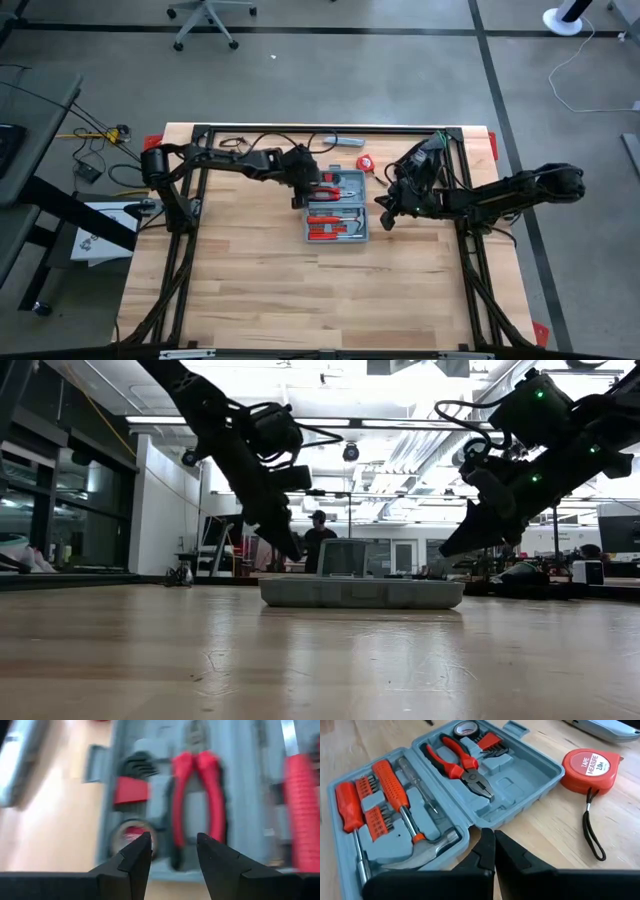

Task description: Prefit tool cases

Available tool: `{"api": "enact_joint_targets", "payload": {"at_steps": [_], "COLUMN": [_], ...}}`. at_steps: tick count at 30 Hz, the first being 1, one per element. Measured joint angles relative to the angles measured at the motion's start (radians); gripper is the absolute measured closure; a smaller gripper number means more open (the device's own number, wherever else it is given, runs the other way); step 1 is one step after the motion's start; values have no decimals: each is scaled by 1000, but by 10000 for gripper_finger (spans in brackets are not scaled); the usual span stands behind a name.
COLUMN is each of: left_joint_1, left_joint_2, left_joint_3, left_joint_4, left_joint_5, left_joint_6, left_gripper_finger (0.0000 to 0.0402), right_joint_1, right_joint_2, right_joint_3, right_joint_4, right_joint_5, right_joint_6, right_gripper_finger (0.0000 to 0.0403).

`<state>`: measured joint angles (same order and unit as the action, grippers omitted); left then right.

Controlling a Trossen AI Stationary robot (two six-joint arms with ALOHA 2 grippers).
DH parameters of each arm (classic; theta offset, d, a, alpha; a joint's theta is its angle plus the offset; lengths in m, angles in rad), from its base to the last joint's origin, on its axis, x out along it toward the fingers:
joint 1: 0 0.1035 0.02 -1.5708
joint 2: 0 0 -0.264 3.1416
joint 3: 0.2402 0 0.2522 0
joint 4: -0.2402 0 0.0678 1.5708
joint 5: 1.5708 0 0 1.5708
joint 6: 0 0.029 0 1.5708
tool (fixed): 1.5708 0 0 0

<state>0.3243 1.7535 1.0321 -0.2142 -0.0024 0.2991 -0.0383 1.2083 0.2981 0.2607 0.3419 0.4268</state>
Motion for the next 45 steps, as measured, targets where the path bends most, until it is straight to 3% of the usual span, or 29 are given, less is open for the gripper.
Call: {"api": "enact_joint_targets", "payload": {"at_steps": [2,8,15,25,32,45], "left_joint_1": [18,74,67,24,18,-24], "left_joint_2": [0,13,83,126,126,60], "left_joint_3": [0,0,2,5,4,-8], "left_joint_4": [3,-7,-3,0,-63,-39], "left_joint_5": [-13,77,97,-38,-34,-156], "left_joint_6": [25,84,175,226,197,156], "left_gripper_finger": [252,267,283,296,389,400], "right_joint_1": [0,0,0,0,0,0], "right_joint_2": [0,0,2,3,3,3], "right_joint_3": [0,0,0,0,0,0], "right_joint_4": [0,0,0,0,0,-1], "right_joint_5": [0,1,29,29,30,30], "right_joint_6": [3,3,19,22,21,19], "right_gripper_finger": [403,403,403,403,403,403]}}
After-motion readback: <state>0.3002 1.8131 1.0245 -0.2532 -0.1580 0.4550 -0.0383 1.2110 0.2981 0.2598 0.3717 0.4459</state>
